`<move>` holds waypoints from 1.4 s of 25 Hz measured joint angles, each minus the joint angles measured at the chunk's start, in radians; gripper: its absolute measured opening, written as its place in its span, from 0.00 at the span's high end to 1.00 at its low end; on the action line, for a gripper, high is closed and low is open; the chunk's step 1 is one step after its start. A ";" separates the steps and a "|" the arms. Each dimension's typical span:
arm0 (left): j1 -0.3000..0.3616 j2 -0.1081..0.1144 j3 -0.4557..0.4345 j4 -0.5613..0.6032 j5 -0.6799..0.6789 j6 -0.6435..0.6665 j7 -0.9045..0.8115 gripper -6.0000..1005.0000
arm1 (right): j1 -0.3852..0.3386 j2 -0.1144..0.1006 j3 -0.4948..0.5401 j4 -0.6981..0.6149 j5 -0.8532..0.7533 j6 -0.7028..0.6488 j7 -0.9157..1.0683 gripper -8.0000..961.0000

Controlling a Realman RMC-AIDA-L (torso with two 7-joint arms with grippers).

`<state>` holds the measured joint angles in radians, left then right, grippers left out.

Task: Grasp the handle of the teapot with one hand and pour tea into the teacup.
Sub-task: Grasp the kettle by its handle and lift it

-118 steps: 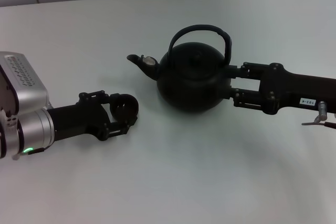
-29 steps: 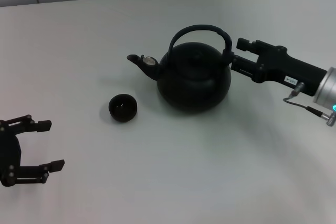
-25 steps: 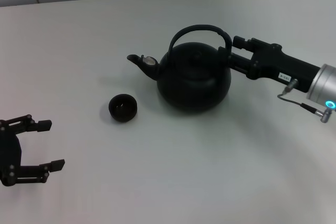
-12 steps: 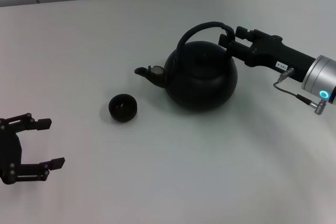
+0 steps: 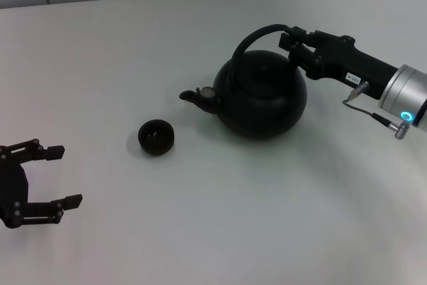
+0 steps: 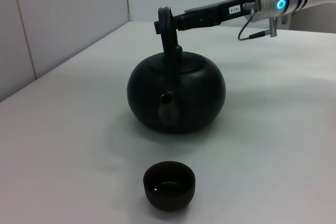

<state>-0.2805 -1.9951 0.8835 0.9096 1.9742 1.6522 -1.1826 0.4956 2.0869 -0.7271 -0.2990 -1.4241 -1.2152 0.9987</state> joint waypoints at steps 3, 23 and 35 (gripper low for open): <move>0.000 0.000 0.000 0.000 0.000 -0.004 0.000 0.13 | 0.006 0.000 0.000 0.000 0.000 0.003 -0.011 0.66; -0.006 -0.010 0.000 0.000 0.000 -0.028 0.000 0.13 | -0.001 -0.004 0.009 -0.001 0.001 0.003 -0.020 0.79; -0.009 -0.010 0.000 0.002 0.000 -0.028 0.000 0.13 | -0.005 -0.005 0.011 -0.014 0.027 -0.055 -0.020 0.80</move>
<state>-0.2893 -2.0048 0.8835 0.9112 1.9742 1.6245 -1.1827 0.4905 2.0819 -0.7161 -0.3133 -1.3972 -1.2698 0.9784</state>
